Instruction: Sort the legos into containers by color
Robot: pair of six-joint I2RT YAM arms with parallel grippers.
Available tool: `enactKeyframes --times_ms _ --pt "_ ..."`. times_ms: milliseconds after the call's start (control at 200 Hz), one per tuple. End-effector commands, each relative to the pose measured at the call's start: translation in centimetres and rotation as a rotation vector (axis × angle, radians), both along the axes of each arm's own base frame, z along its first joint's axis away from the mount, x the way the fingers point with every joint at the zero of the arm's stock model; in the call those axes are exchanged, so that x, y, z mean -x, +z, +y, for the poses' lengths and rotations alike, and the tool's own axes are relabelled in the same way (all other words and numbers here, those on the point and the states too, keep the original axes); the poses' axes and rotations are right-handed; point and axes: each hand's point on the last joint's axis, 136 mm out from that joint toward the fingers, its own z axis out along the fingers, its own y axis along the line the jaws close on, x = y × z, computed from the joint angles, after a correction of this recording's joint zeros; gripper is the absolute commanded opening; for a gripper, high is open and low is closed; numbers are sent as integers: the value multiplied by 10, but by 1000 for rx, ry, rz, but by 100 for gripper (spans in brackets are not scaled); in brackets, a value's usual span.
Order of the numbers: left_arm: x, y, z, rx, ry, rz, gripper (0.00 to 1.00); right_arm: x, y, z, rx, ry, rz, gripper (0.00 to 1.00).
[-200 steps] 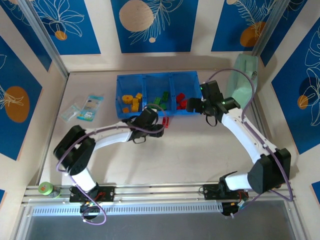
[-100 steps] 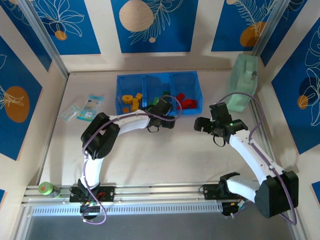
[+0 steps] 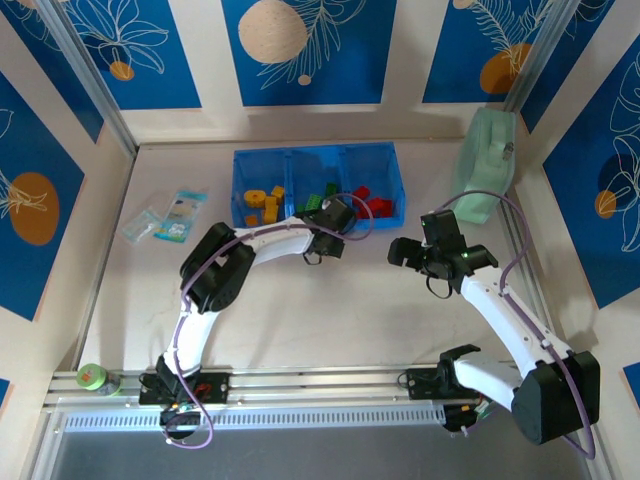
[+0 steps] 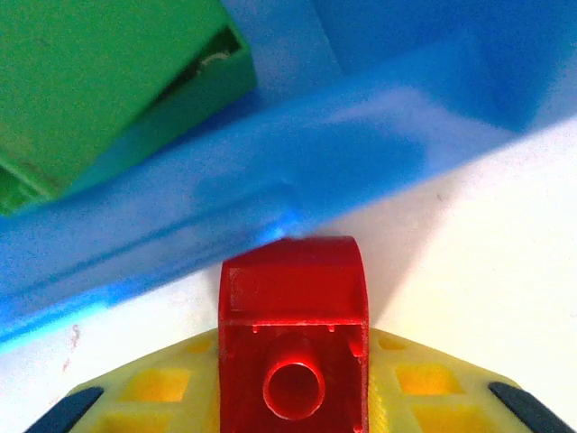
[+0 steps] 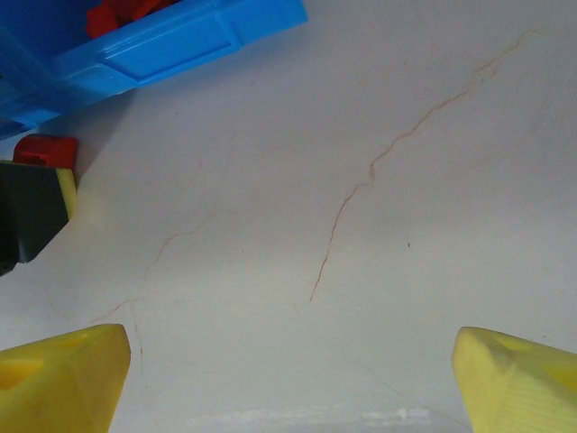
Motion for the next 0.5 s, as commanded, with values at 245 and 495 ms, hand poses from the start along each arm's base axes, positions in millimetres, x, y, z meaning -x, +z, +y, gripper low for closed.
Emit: enactKeyframes --times_ms 245,495 --pt "0 124 -46 180 -146 -169 27 14 -11 -1 -47 -53 40 92" --pt "-12 172 -77 252 -234 -229 27 31 -25 -1 -91 -80 56 92"
